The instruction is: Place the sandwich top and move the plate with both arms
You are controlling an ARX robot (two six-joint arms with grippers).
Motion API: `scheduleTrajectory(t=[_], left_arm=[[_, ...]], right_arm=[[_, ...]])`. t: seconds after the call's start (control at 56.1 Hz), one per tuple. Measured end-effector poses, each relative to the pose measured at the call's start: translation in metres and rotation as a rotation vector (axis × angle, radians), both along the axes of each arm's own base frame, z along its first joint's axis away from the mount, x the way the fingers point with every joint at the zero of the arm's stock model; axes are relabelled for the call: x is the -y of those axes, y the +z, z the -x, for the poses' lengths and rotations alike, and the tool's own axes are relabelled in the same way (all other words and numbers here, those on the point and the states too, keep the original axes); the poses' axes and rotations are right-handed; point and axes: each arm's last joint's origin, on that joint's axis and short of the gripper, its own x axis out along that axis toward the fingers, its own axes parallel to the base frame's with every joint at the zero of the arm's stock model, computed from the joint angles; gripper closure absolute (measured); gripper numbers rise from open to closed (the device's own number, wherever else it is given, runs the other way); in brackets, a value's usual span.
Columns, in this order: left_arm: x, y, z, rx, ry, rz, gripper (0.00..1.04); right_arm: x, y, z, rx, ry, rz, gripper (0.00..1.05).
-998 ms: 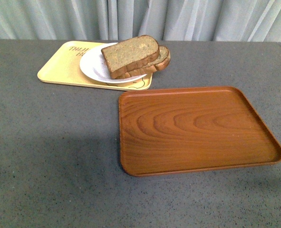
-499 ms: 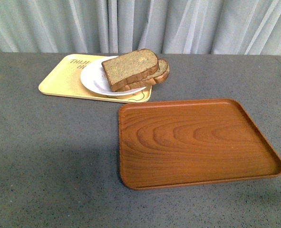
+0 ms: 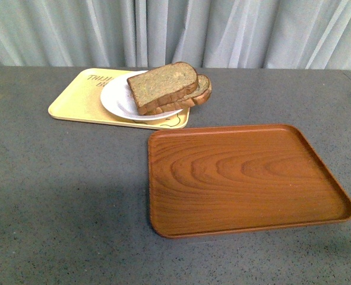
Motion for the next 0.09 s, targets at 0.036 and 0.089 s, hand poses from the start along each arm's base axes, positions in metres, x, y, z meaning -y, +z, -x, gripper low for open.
scheduleTrajectory(t=[0.036, 0.089], left_arm=[[0.0000, 0.0000, 0.0000, 0.000, 0.000, 0.000, 0.09], [0.0000, 0.0000, 0.0000, 0.000, 0.000, 0.000, 0.09]], right_arm=[[0.0000, 0.0000, 0.0000, 0.000, 0.000, 0.000, 0.09], [0.0000, 0.0000, 0.0000, 0.000, 0.000, 0.000, 0.09]])
